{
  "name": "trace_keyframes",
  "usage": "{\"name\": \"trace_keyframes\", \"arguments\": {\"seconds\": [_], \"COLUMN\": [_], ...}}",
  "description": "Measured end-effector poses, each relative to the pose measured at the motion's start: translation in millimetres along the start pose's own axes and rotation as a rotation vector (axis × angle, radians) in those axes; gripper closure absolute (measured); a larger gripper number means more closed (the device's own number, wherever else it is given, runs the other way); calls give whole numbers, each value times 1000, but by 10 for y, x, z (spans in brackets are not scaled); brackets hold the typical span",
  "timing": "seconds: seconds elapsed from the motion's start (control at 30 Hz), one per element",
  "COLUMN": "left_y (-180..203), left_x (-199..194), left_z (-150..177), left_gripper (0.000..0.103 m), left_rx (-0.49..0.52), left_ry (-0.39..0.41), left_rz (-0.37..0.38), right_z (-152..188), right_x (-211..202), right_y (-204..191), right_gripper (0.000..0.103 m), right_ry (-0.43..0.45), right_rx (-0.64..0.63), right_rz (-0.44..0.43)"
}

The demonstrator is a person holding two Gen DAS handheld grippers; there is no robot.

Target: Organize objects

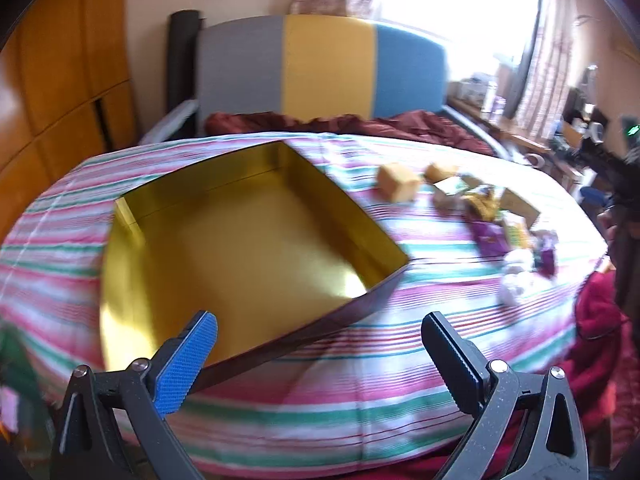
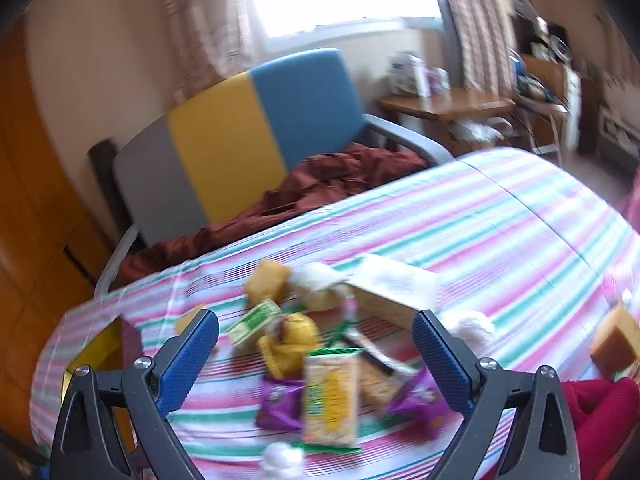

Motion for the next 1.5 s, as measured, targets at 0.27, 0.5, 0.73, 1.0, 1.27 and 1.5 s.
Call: {"name": "trace_keyframes", "arguments": {"seconds": [0.27,0.5,0.73,1.0,1.27,1.5], "left_y": [698,1434,1996,2430,2385,1877], "left_x": [260,590,890,1179,1253,1095], "left_z": [-172,-218,-160,-93,73,255], "left_gripper": [0,0,0,23,67,67], "left_rx": [101,229,344,389,330,273], "left_ry": [-25,-60,-131,-188,-226,-188], "left_rz": [161,246,282,336,373,283], "right_z": [131,108,100,107,147,385], "right_x": [100,85,135,167,217,467], "right_y": [862,840,820,765,677,153], "right_gripper": [4,3,3,3,3,15], "right_ry": [-28,-11,-20,-34,-73,-245], "right_rx": [326,333,340,310,260,-9], "right_rz": [-11,-57,-81,-79,-85,-96]}}
Point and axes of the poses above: each gripper's, at about its wrist camera, not at the fingertips, and x roughly the way its jaws point, y to its right, z to its underside, the point moved 8 cm from there along x, roughly the way its jaws point, and after that the axes turned 5 degrees about -z, right-handed, at the moved point
